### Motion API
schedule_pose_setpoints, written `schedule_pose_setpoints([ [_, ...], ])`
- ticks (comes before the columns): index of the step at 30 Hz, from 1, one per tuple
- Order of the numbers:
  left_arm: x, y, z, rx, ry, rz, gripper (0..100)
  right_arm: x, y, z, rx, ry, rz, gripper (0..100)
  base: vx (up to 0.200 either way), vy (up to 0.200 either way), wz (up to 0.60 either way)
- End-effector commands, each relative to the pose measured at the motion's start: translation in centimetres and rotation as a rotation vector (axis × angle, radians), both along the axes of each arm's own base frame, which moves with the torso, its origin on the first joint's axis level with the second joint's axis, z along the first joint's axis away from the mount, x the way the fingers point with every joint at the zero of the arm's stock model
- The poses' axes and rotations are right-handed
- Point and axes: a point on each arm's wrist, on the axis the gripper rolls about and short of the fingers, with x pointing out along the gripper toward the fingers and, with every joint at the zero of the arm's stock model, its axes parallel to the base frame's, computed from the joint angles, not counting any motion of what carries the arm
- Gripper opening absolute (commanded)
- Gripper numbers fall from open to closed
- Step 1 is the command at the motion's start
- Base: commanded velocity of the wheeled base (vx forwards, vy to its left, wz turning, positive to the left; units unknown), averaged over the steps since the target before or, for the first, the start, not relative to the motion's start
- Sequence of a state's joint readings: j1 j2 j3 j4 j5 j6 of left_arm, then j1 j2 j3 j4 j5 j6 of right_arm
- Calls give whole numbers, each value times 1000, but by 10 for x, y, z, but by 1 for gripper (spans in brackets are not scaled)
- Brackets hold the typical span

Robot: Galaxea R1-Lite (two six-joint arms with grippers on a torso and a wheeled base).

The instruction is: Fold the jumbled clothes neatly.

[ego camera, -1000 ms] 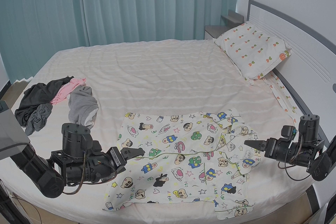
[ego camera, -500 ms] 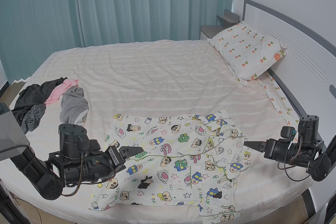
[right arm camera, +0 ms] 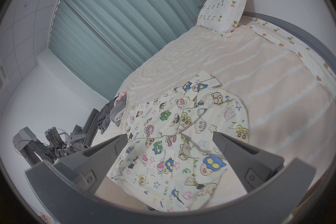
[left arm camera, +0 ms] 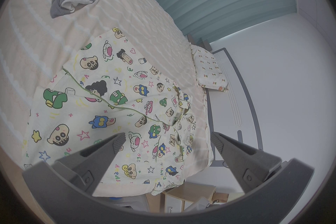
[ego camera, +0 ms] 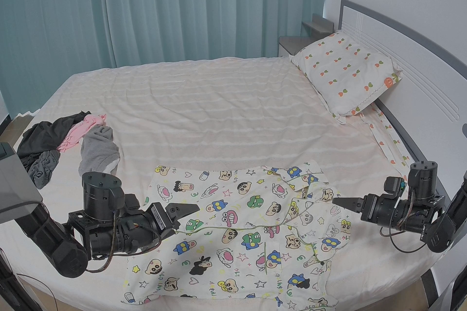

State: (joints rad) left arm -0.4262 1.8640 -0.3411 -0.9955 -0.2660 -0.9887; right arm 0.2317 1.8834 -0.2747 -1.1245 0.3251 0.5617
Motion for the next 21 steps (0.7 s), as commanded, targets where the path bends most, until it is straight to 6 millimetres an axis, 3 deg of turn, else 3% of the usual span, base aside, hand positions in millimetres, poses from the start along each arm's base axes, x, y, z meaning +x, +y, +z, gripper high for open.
schedule_pose_setpoints([
  [1, 0, 1, 0, -1, 0, 6, 100, 23, 23, -11, 108, 10, -34, 100, 0, 0, 0],
  [4, 1, 2, 2, -16, 3, 19, 100, 48, 40, -14, 196, 6, -76, 100, 0, 0, 0],
  [10, 2, 1, 3, -43, -7, 28, 100, 104, 75, -39, 139, 59, -118, 100, 0, 0, 0],
  [13, 2, 1, 2, -43, -7, 28, 100, 132, 83, -40, 129, 54, -160, 100, 0, 0, 0],
  [14, 2, 1, 2, -43, -7, 28, 100, 132, 83, -40, 129, 54, -160, 100, 0, 0, 0],
  [15, 2, 2, 2, -41, -8, 31, 100, 146, 89, -45, 104, 70, -195, 100, 0, 0, 0],
  [21, 1, 2, 2, -39, -5, 32, 100, 160, 97, -68, 49, 149, -220, 100, 0, 0, 0],
])
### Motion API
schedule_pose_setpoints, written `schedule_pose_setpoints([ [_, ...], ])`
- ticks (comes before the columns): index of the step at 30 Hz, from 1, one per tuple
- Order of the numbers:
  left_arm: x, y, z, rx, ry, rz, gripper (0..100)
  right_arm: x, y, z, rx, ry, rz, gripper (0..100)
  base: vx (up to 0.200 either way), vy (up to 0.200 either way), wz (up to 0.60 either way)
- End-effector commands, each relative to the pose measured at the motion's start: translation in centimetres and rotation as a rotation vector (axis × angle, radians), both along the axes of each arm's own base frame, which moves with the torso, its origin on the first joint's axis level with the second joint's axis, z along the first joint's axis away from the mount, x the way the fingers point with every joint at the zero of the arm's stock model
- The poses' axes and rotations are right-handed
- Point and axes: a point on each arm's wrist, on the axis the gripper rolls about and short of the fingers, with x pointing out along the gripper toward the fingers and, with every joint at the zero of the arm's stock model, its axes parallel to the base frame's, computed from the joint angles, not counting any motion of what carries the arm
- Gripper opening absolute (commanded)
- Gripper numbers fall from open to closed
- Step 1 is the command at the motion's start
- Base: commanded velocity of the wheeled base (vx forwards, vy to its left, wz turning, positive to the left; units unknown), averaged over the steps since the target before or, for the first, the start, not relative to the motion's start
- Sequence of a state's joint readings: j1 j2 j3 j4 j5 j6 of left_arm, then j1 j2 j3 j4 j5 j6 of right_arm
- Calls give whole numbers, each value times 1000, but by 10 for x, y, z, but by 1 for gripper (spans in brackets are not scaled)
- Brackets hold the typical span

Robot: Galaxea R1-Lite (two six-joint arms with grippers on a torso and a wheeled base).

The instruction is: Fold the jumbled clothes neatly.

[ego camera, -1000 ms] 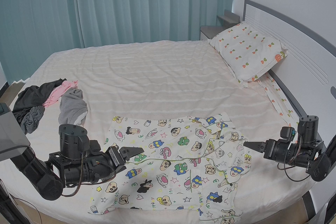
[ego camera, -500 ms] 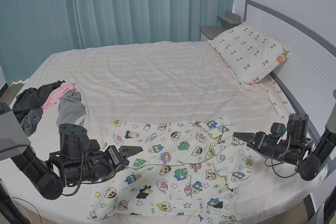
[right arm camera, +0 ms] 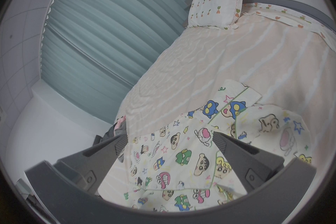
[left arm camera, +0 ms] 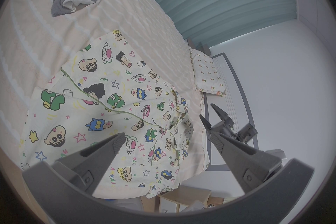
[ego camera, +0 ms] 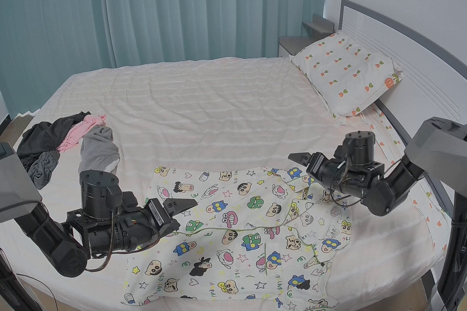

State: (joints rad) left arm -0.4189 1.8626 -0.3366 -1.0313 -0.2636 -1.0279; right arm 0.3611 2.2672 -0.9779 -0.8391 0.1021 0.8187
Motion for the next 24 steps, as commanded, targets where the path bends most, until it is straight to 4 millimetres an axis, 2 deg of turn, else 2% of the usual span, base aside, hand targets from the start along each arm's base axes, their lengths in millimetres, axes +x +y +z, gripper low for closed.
schedule_pose_setpoints([
  [1, 0, 1, -2, 0, 5, 4, 100, 23, 19, -51, -66, 114, -29, 100, 0, 0, 0],
  [7, -2, 1, -3, 6, 11, -1, 100, 31, 18, -76, -82, 144, -42, 100, 0, 0, 0],
  [15, -2, 1, -4, 7, 12, -1, 100, 41, 19, -82, -88, 142, -55, 100, 0, 0, 0],
  [19, -2, 1, -4, 8, 12, 2, 100, 56, 18, -84, -113, 135, -112, 100, 0, 0, 0],
  [22, -2, 1, -4, 8, 12, 2, 100, 60, 18, -84, -113, 127, -119, 100, 0, 0, 0],
  [23, -2, 1, -4, 9, 13, 3, 100, 71, 18, -81, -106, 91, -143, 100, 0, 0, 0],
  [24, -2, 1, -3, 8, 12, 3, 100, 73, 18, -81, -103, 84, -145, 100, 0, 0, 0],
])
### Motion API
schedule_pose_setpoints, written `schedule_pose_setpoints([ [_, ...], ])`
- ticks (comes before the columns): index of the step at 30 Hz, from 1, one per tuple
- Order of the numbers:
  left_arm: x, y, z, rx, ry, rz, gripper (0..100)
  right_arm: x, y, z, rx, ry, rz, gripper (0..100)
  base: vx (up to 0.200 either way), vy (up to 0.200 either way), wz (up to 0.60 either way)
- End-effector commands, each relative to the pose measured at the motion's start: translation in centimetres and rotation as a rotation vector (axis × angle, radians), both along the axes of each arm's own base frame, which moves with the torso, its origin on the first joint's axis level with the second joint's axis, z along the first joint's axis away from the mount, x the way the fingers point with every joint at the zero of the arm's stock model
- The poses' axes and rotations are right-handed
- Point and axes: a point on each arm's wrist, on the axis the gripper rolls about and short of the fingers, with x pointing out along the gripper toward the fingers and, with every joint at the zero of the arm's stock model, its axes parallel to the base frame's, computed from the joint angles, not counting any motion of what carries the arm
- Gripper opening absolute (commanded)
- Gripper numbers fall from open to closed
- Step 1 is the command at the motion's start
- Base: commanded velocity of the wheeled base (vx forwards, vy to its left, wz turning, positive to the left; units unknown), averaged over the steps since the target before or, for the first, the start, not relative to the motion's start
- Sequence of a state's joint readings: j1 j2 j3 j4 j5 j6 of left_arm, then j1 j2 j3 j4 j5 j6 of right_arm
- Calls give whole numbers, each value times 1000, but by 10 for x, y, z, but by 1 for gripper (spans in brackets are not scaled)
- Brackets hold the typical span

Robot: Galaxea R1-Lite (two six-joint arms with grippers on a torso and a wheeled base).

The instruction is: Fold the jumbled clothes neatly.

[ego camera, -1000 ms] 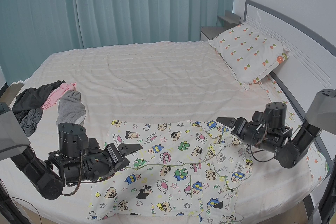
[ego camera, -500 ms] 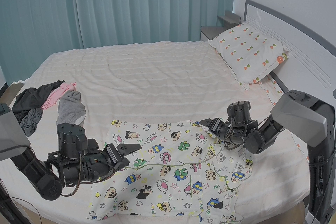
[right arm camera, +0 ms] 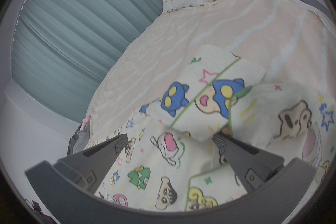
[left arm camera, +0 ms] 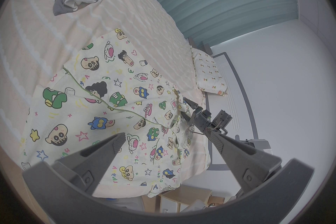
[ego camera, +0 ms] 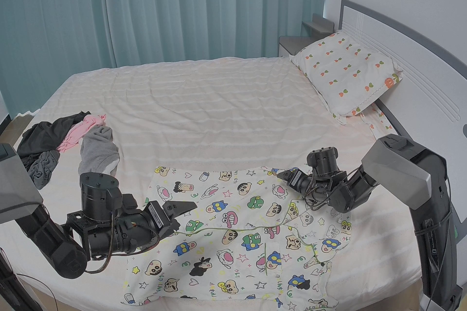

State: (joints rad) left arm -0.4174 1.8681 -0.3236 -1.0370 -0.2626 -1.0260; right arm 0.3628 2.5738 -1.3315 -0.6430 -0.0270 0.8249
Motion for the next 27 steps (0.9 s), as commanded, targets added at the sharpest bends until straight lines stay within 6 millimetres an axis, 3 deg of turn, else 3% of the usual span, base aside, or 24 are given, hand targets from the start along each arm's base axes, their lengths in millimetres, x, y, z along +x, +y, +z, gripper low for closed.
schedule_pose_setpoints([
  [1, 0, 0, 0, 1, 1, 2, 100, 25, -3, -2, 5, -48, -39, 100, 0, 0, 0],
  [5, -1, 1, -2, 4, 9, 1, 100, 50, -7, 13, 26, -122, -81, 100, 0, 0, 0],
  [7, -1, 1, -2, 4, 8, 2, 100, 52, -8, 14, 27, -127, -84, 100, 0, 0, 0],
  [8, -1, 1, -2, 4, 9, 2, 100, 70, -12, 38, 58, -236, -118, 100, 0, 0, 0],
  [10, -1, 1, -2, 4, 8, 3, 100, 81, -14, 61, 90, -323, -129, 100, 0, 0, 0],
  [16, -2, 1, -2, 5, 10, 3, 100, 103, -20, 85, 133, -479, -151, 100, 0, 0, 0],
  [24, -3, 2, -3, 7, 16, 2, 100, 106, -28, 47, 30, -377, -141, 100, 0, 0, 0],
  [27, -3, 2, -3, 8, 16, 3, 100, 106, -31, 50, 29, -378, -147, 100, 0, 0, 0],
])
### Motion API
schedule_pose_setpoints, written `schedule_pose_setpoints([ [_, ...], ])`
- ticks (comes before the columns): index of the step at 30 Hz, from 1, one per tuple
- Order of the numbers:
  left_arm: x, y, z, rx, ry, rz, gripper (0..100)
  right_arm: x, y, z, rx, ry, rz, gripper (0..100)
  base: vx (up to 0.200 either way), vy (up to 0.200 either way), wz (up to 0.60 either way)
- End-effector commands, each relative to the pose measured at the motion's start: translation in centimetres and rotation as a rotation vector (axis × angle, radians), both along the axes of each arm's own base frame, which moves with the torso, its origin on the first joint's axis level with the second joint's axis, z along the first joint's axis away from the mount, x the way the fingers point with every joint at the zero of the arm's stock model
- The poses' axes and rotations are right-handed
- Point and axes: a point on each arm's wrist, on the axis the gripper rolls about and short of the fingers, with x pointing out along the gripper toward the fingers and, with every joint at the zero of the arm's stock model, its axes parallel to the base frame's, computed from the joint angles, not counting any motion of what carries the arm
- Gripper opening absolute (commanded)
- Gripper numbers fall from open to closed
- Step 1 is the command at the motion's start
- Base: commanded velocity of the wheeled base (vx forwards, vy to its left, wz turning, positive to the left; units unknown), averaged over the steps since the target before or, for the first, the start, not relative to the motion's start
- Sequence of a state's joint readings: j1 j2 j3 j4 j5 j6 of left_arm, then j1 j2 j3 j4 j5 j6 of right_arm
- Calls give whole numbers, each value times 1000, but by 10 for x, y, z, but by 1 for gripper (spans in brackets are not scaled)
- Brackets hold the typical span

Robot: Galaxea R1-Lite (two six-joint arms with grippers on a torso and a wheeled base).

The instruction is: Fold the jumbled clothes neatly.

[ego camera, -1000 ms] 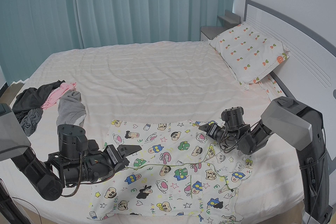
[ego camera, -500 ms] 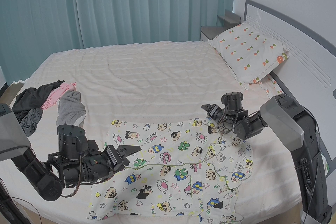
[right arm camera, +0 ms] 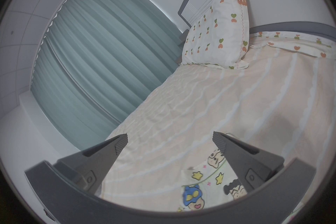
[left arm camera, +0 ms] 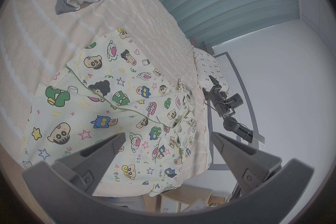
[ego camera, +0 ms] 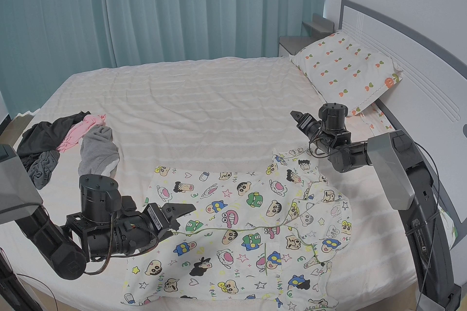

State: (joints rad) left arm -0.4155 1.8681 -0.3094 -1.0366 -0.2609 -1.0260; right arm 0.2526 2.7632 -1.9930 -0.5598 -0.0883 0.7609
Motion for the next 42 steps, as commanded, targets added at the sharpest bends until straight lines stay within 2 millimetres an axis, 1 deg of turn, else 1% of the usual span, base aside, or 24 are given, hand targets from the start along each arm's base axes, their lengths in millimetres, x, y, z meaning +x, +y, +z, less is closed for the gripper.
schedule_pose_setpoints([
  [1, 0, 0, -1, 0, 3, -1, 100, 2, -6, -7, -4, 10, -12, 100, 0, 0, 0],
  [4, 0, 0, -1, 1, 2, 0, 100, 1, -12, -4, -8, 19, -21, 100, 0, 0, 0],
  [5, 0, 0, -1, 0, 3, -1, 100, -7, -20, -1, -17, 56, -22, 100, 0, 0, 0],
  [6, 0, 0, -1, 0, 3, -1, 100, -8, -21, -1, -17, 59, -22, 100, 0, 0, 0],
  [7, 0, 0, -1, 0, 3, -1, 100, -14, -32, -3, -30, 96, -23, 100, 0, 0, 0],
  [9, 0, 0, -1, 0, 3, -1, 100, -19, -40, -5, -52, 120, -6, 100, 0, 0, 0],
  [10, 0, 0, -1, 0, 3, -1, 100, -22, -48, -9, -71, 143, -2, 100, 0, 0, 0],
  [11, 0, 0, -1, 0, 3, -1, 100, -22, -48, -9, -71, 143, -2, 100, 0, 0, 0],
  [12, 0, 0, -1, 0, 3, -1, 100, -26, -53, -17, -95, 172, 8, 100, 0, 0, 0],
  [16, 0, 0, -1, 0, 3, -3, 100, -32, -52, -34, -127, 223, 47, 100, 0, 0, 0],
  [20, 0, 0, -1, 0, 3, -1, 100, -33, -50, -51, -167, 248, 72, 100, 0, 0, 0],
  [21, 0, 0, -1, 0, 3, -1, 100, -33, -50, -51, -167, 248, 72, 100, 0, 0, 0],
  [26, 0, 0, -1, -1, 3, -4, 100, -34, -42, -63, -167, 269, 117, 100, 0, 0, 0],
  [27, -1, 0, -1, 0, 4, -4, 100, -33, -40, -65, -165, 281, 132, 0, 0, 0, 0],
  [30, 0, 0, -2, 1, 7, -4, 100, -30, -39, -65, -160, 299, 155, 0, 0, 0, 0],
  [34, -1, 0, -4, 2, 6, -5, 100, -26, -38, -74, -159, 319, 165, 0, 0, 0, 0],
  [36, 0, -1, -4, 0, -1, -4, 100, -24, -38, -71, -156, 306, 157, 0, 0, 0, 0],
  [42, -1, 0, -5, -4, -11, -5, 100, -16, -52, -62, -156, 267, 91, 0, 0, 0, 0],
])
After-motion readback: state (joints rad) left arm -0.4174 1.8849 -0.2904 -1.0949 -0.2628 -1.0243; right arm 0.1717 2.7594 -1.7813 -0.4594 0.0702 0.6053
